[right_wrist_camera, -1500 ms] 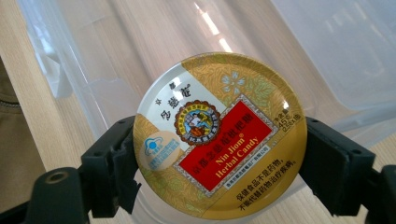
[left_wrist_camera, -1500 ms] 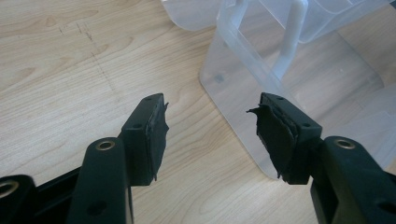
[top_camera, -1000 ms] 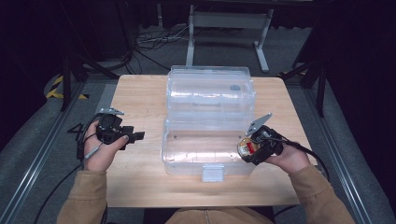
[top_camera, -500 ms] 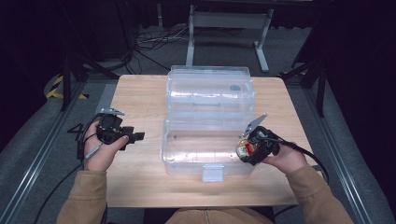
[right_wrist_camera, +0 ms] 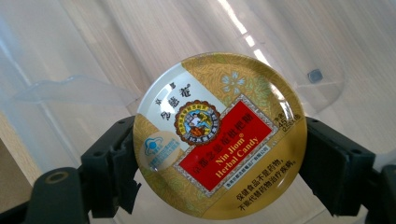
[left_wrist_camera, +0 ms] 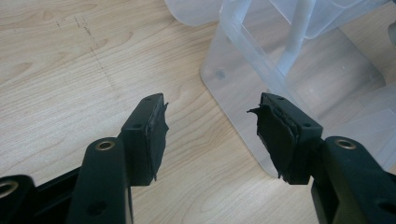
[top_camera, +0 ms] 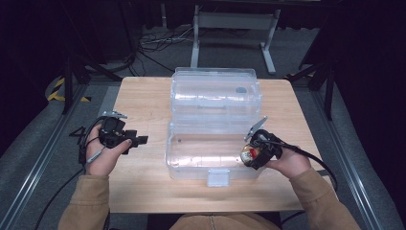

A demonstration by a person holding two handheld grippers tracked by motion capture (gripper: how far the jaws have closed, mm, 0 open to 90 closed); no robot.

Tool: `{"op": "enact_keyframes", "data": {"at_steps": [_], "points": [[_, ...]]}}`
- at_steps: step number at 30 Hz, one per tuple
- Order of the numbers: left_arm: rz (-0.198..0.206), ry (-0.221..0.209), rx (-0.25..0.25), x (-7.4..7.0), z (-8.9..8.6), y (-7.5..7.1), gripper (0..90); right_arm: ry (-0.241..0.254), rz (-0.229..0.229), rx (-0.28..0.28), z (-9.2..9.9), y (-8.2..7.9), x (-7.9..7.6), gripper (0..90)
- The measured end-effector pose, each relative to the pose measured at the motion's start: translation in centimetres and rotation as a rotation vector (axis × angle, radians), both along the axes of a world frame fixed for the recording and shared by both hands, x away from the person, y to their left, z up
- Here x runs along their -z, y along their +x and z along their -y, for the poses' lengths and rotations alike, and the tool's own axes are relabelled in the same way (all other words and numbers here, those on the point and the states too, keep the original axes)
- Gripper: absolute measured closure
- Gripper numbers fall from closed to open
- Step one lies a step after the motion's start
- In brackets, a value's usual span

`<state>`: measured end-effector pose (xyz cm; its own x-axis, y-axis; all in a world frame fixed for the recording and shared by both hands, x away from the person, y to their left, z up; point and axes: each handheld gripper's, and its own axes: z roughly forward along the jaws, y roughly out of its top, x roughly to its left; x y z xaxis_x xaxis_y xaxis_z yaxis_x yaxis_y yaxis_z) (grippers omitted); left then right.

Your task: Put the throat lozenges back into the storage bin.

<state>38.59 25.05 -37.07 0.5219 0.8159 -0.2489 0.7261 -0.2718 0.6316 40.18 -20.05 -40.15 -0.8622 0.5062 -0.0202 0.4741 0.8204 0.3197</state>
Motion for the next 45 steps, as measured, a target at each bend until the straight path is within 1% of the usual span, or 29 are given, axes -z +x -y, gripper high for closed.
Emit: {"op": "enact_keyframes", "data": {"at_steps": [1, 3, 4, 9, 12, 13, 15, 18, 24, 37, 45], "points": [[-0.003, -0.001, -0.002, 0.0, 0.0, 0.0, 43.0, -0.006, -0.004, 0.011, 0.0, 0.1, 0.1, 19.7], [-0.003, -0.003, -0.001, 0.1, -0.1, 0.0, 43.0, -0.005, -0.006, 0.011, -0.1, 0.2, 0.1, 19.7], [-0.005, -0.003, -0.004, 0.1, -0.1, 0.0, 42.9, -0.008, -0.017, 0.021, -0.1, 0.2, 0.1, 19.7], [-0.007, -0.001, -0.004, 0.1, -0.1, 0.1, 42.9, -0.023, -0.026, 0.034, -0.4, 0.3, 0.2, 19.7], [-0.006, -0.001, -0.005, 0.1, -0.1, 0.1, 42.8, -0.04, -0.029, 0.034, -0.7, 0.4, 0.6, 19.7], [-0.006, -0.001, -0.004, 0.1, -0.2, 0.1, 42.8, -0.043, -0.038, 0.038, -0.8, 0.5, 0.8, 19.7], [-0.006, -0.002, -0.004, 0.1, -0.2, 0.1, 42.8, -0.046, -0.037, 0.043, -0.8, 0.6, 0.9, 19.7], [-0.005, -0.003, -0.004, 0.1, -0.2, 0.1, 42.8, -0.044, -0.037, 0.044, -0.8, 0.6, 0.9, 19.7], [-0.004, -0.005, -0.004, 0.1, -0.2, 0.1, 42.8, -0.047, -0.056, 0.061, -1.0, 0.8, 1.1, 19.7], [-0.006, -0.006, -0.008, 0.1, -0.3, 0.1, 42.8, -0.049, -0.062, 0.064, -1.0, 0.8, 1.1, 19.7], [-0.008, -0.001, -0.005, 0.2, -0.3, 0.2, 42.8, -0.057, -0.074, 0.068, -1.1, 0.8, 1.1, 19.6]]}}
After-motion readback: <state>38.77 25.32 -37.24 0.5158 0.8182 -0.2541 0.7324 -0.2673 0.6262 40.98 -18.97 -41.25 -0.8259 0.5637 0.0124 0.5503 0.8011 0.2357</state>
